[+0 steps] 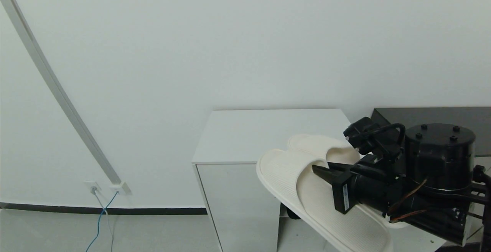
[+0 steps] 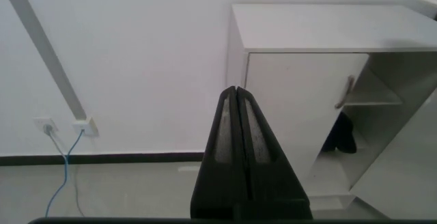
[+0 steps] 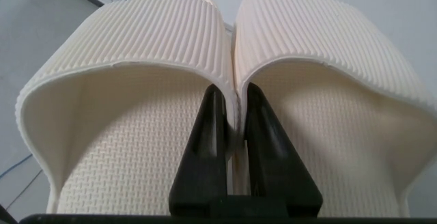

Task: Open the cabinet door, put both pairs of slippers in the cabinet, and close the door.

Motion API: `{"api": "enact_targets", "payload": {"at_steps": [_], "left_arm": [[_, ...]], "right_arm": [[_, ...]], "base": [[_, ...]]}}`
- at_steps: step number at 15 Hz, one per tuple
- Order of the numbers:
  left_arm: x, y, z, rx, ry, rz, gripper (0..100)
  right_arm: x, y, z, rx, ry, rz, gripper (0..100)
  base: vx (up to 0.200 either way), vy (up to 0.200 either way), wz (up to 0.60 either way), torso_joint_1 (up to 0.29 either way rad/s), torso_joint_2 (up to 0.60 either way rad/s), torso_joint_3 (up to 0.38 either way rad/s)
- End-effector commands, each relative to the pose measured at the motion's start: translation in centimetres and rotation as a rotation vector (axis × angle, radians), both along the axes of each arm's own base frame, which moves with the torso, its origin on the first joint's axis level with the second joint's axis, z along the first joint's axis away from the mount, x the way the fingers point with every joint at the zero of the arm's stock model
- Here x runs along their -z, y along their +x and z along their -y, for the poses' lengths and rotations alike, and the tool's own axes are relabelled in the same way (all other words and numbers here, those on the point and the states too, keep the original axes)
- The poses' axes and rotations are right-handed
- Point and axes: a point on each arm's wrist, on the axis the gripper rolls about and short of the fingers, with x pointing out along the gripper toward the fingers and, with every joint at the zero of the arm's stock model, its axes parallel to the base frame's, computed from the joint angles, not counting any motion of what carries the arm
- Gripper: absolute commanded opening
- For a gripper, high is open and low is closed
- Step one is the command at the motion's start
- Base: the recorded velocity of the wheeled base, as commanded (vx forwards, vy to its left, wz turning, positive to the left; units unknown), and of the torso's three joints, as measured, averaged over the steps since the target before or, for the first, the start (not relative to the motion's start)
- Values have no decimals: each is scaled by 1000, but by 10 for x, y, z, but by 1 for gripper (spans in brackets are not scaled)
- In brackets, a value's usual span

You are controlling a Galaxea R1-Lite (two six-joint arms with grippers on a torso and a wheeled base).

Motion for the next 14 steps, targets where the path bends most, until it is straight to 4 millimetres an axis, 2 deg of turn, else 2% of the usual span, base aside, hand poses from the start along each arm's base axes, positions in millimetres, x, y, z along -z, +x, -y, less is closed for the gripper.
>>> {"api": "enact_targets", "payload": {"at_steps": [1,3,14], "left_arm": [[0,0,0,-1,0,-3,0],[0,0,0,0,0,-3,0],[0,0,0,-1,0,-3,0]], "right_arm": [[1,0,0,-2,-2,-3,0],[2,-1,1,-4,-7,-6,0],[8,-6,-1,-27,-8,14,0]], "base": [[0,-200,0,2,2,2],[0,-200,0,5,2,2],[0,0,0,0,0,0]]}}
